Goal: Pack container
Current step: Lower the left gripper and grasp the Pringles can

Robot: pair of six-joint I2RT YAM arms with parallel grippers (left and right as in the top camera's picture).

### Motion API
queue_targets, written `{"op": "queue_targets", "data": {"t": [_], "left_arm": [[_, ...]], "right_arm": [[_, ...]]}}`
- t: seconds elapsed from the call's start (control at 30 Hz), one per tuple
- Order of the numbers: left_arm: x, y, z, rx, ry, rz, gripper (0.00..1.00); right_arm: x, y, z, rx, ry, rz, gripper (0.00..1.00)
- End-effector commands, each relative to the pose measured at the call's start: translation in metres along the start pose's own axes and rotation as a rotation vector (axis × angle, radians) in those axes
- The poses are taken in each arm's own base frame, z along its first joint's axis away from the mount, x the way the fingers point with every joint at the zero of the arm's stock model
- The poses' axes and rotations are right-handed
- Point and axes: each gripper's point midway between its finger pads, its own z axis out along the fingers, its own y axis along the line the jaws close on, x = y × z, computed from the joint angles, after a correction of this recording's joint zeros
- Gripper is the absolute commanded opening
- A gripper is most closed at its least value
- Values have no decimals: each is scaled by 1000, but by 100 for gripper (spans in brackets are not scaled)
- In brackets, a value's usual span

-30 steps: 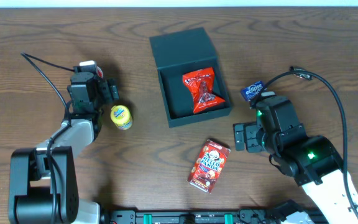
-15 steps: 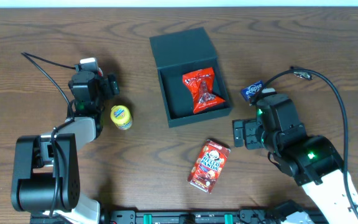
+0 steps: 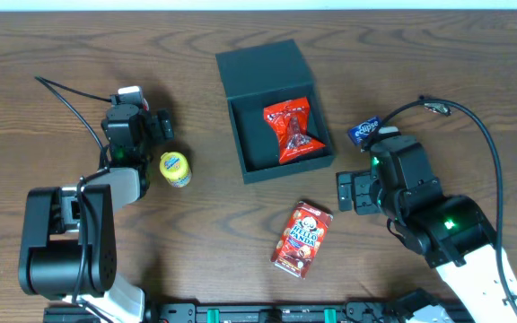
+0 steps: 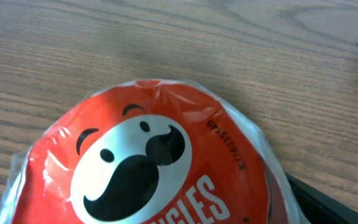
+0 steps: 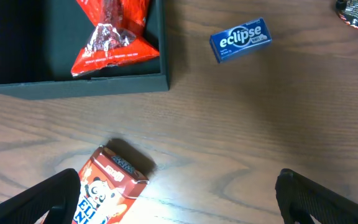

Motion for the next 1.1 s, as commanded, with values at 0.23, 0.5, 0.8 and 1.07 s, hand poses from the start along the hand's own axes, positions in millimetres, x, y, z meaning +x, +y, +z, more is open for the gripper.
{"op": "queue_targets", "data": {"t": [0.23, 0.5, 0.8, 1.07], "left_arm": [[-1, 3, 8, -13, -10, 6, 95], [-3, 3, 8, -12, -22, 5, 91], [-4, 3, 8, -12, -26, 5, 82], [-4, 3, 8, -12, -25, 5, 77]], "right_arm": [[-2, -1, -1, 16, -13, 3, 99], [-2, -2, -1, 19, -14, 2, 99], [-2, -2, -1, 19, -14, 2, 99], [-2, -2, -1, 19, -14, 2, 99]]}}
